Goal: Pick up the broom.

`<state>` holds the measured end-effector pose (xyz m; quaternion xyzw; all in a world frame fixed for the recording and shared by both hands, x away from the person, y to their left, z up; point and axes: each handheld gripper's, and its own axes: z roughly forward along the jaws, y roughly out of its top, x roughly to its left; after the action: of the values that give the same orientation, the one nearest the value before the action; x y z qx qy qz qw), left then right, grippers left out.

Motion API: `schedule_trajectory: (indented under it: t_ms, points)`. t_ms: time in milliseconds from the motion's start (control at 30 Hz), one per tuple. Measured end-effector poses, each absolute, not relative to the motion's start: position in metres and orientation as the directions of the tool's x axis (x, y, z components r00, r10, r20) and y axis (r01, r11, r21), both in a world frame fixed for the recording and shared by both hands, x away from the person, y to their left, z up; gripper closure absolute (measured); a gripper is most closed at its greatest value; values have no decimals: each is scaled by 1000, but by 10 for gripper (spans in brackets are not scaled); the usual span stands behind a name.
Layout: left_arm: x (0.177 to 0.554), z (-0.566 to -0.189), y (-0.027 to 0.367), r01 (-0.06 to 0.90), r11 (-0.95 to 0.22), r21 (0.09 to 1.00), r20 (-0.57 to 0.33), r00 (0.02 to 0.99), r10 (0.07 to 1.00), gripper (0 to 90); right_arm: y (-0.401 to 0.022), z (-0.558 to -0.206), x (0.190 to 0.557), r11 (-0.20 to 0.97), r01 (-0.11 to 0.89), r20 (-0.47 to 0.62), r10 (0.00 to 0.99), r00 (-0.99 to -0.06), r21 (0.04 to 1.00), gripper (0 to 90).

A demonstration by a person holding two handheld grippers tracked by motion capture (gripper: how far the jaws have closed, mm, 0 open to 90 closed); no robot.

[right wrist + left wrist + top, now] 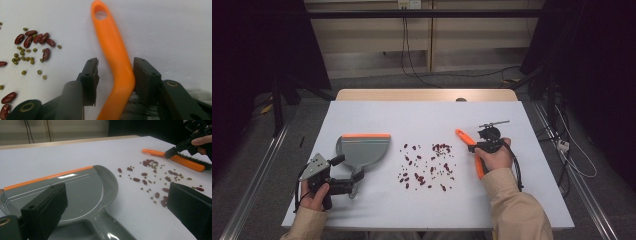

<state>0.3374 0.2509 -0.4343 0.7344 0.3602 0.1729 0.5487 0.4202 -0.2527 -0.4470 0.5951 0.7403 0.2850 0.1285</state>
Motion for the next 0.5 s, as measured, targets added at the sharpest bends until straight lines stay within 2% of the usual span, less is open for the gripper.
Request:
schedule_trajectory:
  t_ms: [233,400,500]
  points:
    - [337,-435,253,340,-137,930,-142,679,720,31,-247,-449,421,220,785,84,942,-326,579,595]
    - [338,-435,252,342,-140,929,-143,681,718,31,-247,-453,417,217,766,74,943,-325,605,614]
    - [339,-436,251,343,-146,928,-140,683,716,31,-249,-455,416,198,759,79,947,-312,620,675]
